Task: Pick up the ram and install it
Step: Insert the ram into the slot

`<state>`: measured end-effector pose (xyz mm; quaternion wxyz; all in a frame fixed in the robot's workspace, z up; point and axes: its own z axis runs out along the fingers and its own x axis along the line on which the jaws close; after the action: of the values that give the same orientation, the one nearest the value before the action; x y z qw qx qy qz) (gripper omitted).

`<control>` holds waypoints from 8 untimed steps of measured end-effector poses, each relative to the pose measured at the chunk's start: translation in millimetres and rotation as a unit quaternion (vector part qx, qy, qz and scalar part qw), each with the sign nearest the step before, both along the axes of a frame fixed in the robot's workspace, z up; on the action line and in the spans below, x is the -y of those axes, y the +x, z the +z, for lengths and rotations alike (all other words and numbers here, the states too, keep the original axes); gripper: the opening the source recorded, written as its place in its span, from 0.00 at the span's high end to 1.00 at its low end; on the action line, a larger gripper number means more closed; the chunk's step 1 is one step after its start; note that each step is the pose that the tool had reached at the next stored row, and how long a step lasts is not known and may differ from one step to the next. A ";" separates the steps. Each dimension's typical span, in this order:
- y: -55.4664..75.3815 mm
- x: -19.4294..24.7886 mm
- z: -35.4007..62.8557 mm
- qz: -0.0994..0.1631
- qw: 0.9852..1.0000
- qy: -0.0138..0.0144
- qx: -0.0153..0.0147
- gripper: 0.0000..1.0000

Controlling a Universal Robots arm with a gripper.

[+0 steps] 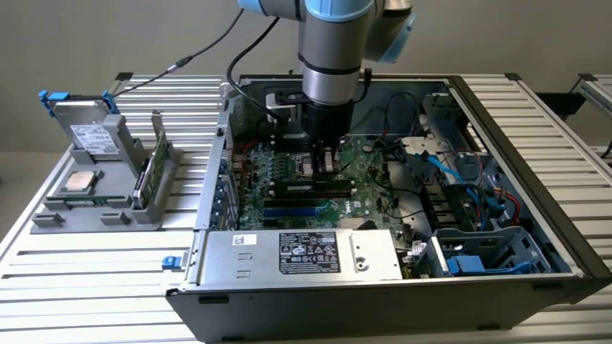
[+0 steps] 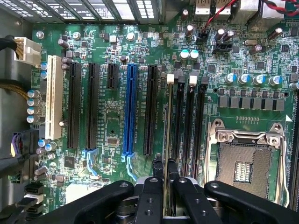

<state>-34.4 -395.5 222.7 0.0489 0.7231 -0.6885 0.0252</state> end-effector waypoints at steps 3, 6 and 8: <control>0.4 0.0 0.0 0.000 1.000 0.000 -0.001 0.86; 1.7 -0.1 -0.1 0.000 1.000 0.000 -0.002 0.86; 2.0 -0.2 0.0 0.000 1.000 0.000 -0.003 0.86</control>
<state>-32.4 -395.4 222.7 0.0507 0.7232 -0.6884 0.0233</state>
